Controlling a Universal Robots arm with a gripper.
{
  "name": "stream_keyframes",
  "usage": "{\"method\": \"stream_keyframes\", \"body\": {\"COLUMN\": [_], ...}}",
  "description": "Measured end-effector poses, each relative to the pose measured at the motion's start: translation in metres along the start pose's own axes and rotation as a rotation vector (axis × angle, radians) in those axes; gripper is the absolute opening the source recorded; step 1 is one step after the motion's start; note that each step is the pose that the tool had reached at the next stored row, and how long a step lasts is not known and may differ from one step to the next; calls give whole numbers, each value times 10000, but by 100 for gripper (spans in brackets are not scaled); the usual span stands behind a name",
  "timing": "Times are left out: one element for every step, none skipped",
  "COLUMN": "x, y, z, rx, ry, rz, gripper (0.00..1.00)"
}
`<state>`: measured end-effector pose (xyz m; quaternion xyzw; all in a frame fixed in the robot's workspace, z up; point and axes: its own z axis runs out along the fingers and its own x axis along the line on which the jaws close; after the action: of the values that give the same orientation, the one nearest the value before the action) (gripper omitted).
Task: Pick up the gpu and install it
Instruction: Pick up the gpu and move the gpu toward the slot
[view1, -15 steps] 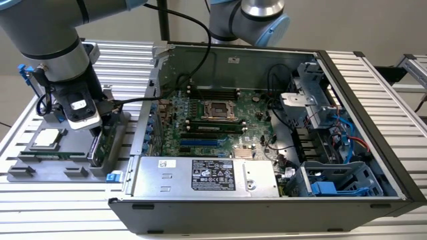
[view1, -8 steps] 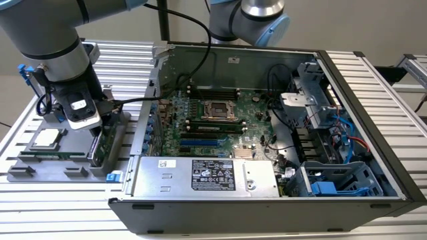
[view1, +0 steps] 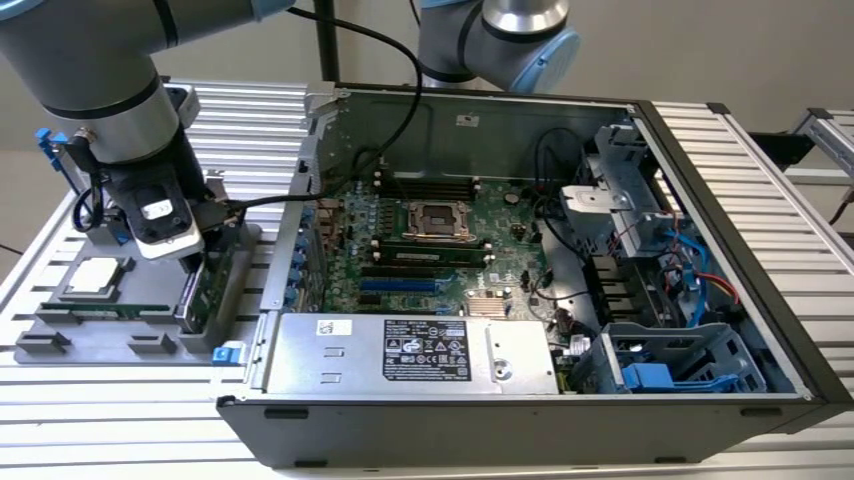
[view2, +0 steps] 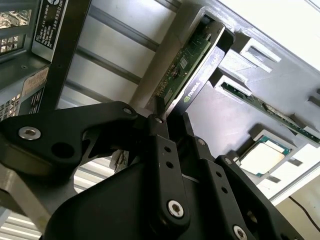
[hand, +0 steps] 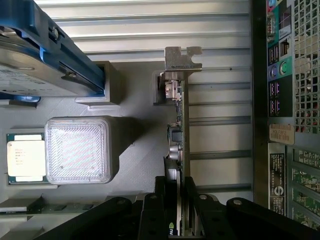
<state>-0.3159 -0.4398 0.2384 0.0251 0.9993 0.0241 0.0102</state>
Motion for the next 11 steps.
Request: {"method": "stream_keyframes", "body": {"x": [0,0,0,0,0,0,0,0,-1,-1,-2], "y": [0,0,0,0,0,0,0,0,1,1,2], "z": [0,0,1,1,2,2,1,-1,-4,-8,-15], "rx": [0,0,0,1,0,0,-2,-3,-5,-9,-12], "ry": [0,0,0,0,0,0,-2,-4,-6,-10,-13], "rz": [0,0,0,0,0,0,0,0,0,0,0], "gripper": [0,0,0,0,0,0,0,0,0,0,0]}}
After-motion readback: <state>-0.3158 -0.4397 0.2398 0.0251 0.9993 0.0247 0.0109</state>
